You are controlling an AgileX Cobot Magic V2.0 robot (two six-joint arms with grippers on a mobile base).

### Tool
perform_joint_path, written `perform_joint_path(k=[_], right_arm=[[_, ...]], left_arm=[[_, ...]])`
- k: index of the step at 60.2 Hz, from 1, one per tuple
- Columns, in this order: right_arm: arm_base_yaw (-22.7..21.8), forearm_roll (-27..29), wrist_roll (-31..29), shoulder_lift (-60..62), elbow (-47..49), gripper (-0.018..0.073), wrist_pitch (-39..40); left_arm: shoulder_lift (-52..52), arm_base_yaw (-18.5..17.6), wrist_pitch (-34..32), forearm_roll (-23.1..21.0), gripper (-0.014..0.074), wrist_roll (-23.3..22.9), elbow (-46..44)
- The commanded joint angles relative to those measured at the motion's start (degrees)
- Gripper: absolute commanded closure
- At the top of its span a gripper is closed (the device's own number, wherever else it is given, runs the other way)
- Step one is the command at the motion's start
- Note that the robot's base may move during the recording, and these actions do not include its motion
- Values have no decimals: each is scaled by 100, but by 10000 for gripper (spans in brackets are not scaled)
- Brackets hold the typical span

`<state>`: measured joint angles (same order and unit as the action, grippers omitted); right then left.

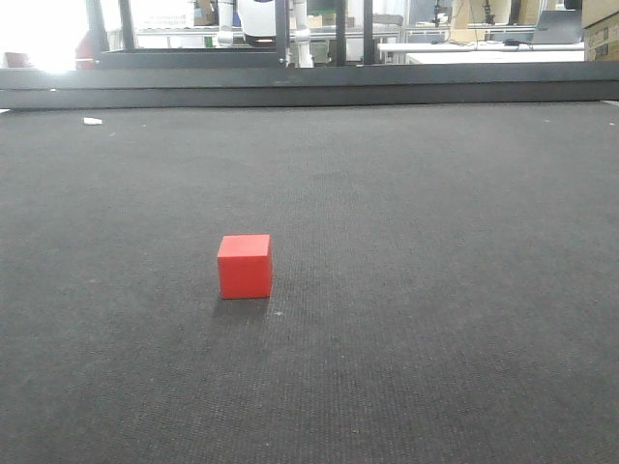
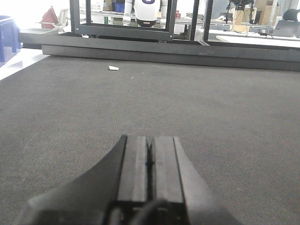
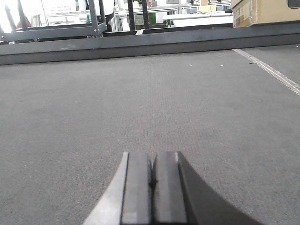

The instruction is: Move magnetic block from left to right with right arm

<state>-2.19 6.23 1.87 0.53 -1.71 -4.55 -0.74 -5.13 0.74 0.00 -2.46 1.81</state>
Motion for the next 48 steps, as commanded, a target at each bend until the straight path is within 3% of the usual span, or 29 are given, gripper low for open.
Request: perform_joint_path(k=[1,48], right_arm=[[-47,-44,-17,115,27,499,530],[-47,-39,-11,115,27,499,762]], left_arm=[[-83,5,-509,0,713,-25,55],[-83,5,-509,0,713,-25,55]])
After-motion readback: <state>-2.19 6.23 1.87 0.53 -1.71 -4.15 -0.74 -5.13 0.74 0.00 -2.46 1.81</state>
